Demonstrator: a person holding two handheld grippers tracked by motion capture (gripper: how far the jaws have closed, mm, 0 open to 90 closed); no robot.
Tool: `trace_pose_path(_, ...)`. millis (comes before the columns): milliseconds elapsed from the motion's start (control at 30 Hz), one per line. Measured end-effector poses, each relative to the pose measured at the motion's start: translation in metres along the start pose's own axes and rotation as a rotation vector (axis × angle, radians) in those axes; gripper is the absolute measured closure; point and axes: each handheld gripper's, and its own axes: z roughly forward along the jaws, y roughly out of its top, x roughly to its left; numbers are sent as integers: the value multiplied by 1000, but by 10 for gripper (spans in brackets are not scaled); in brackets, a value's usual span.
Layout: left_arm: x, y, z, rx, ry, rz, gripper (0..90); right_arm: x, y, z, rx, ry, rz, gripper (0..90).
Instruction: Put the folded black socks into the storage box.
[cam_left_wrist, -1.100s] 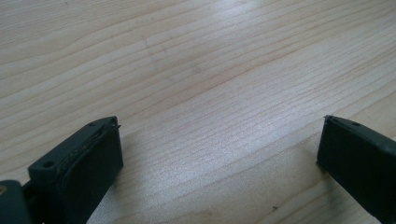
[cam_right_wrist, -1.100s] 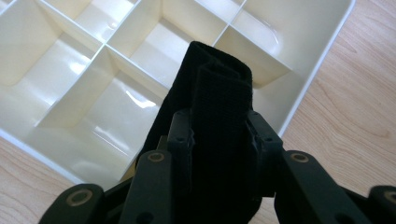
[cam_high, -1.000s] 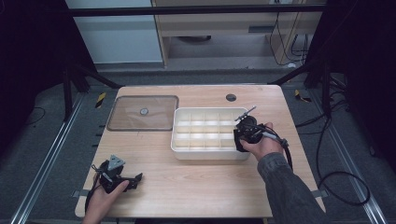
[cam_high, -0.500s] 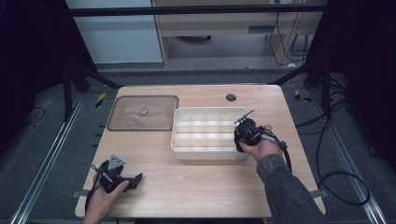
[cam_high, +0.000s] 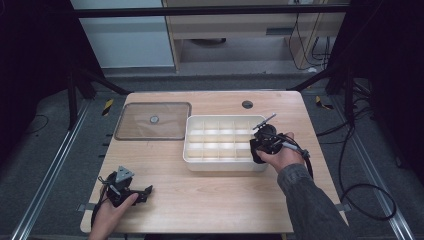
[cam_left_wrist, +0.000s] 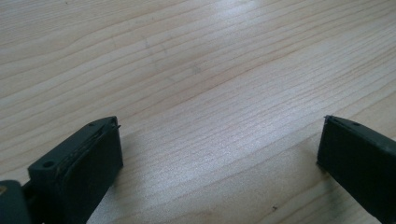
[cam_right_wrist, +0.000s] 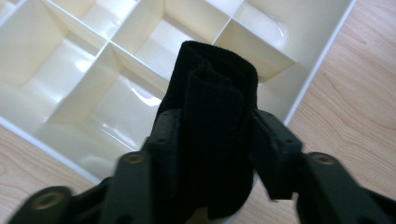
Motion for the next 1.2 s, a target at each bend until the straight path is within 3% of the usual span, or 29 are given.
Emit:
trace_pose_path(133,0,0,0,-1,0,-1,0,-4,-1,-12,-34,33,25,415)
trace_pose_path(300,0,0,0,0,0,0,0,-13,-2,-32,-77,63,44,384)
trace_pose_path(433,0,0,0,0,0,0,0,-23,0,-45,-97,74,57,478)
trace_pose_path(467,0,0,0,-2,0,-2,0,-25,2,-48,-100,67,52,560)
trace_pose_path(700,0,0,0,-2,-3,-2,0,-27,10,-56,-90,71,39,872)
trace_pose_path(1200,1,-1,-1,-4,-3,-2,1,-23,32,-57,-63,67,28,900)
